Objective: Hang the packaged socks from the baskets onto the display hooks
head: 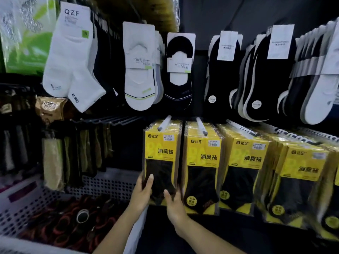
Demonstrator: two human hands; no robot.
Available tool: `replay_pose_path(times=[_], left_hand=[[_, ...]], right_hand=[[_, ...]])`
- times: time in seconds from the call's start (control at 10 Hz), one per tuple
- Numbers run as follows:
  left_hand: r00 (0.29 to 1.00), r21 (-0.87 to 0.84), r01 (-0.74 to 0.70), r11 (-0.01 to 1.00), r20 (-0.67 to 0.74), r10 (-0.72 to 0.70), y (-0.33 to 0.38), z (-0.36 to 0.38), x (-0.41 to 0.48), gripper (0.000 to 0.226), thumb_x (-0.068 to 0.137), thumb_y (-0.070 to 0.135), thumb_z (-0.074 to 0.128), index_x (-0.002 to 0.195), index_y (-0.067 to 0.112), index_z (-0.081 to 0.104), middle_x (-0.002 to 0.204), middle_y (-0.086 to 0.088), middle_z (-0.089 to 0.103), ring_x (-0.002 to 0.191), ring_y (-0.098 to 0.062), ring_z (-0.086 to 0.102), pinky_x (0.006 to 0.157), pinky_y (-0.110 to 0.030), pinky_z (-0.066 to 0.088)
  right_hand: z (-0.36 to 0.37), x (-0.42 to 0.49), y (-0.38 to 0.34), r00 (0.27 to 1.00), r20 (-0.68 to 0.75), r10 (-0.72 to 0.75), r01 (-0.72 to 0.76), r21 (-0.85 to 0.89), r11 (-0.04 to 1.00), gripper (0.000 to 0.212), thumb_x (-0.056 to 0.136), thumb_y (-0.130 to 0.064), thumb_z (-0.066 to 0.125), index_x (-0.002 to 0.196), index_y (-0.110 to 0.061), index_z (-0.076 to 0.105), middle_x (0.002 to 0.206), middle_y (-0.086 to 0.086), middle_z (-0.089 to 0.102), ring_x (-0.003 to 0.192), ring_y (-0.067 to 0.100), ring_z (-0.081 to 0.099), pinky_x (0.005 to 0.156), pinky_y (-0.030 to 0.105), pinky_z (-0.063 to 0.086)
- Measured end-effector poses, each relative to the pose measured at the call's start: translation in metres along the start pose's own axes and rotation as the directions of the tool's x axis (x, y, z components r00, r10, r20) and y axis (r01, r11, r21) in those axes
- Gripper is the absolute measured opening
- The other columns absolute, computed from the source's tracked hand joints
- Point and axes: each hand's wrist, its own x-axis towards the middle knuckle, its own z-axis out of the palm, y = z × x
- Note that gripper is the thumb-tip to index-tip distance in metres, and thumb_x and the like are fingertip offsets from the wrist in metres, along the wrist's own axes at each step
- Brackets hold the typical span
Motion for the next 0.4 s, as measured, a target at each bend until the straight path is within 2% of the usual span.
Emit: replay_pose_path(times=[0.1,0.2,0.3,0.4], left_hand=[[1.0,-0.021,0.019,1.0,-0.024,-0.02,0.001,0.002,0.004,0.045,0.094,0.045,0.047,0.136,0.032,0.038,0.12,0.012,0.051,0.094,0.006,0.051,0.063,-0.003,0.042],[0.999,0.019,-0.004,1.0,-0.036,0.005,0.003,0.004,0.0,0.048,0.094,0.044,0.046,0.138,0.029,0.037,0.121,0.011,0.05,0.105,-0.005,0.051,0.076,-0.012,0.04],[0.995,-0.043,-0.005,0.999,-0.1,0.001,0.015,0.004,-0.012,0.049,0.094,0.039,0.049,0.139,0.022,0.039,0.124,0.009,0.051,0.115,-0.011,0.05,0.089,-0.022,0.041],[0.992,-0.041,0.022,0.999,-0.127,-0.027,0.008,0.006,-0.047,0.061,0.094,0.038,0.05,0.146,0.017,0.029,0.146,-0.002,0.04,0.131,-0.018,0.042,0.107,-0.035,0.038]], right_hand=[[0.003,0.008,0.001,0.999,-0.01,0.034,-0.034,-0.007,0.999,0.061,0.101,-0.034,0.039,0.152,-0.017,0.011,0.155,0.004,0.027,0.142,0.021,0.027,0.111,0.027,0.025],[0.003,0.01,0.001,0.999,0.015,0.049,-0.049,0.029,0.998,0.059,0.101,-0.032,0.04,0.152,-0.018,0.014,0.153,0.004,0.031,0.14,0.021,0.03,0.111,0.029,0.027],[-0.001,-0.001,-0.003,0.995,0.03,0.091,-0.094,0.092,0.991,0.059,0.1,-0.033,0.043,0.151,-0.019,0.017,0.152,0.003,0.033,0.139,0.02,0.032,0.113,0.029,0.028],[-0.004,-0.022,0.011,0.978,0.083,0.189,-0.195,0.064,0.979,0.062,0.101,-0.038,0.04,0.153,-0.019,0.012,0.154,0.001,0.027,0.142,0.021,0.027,0.115,0.031,0.024]])
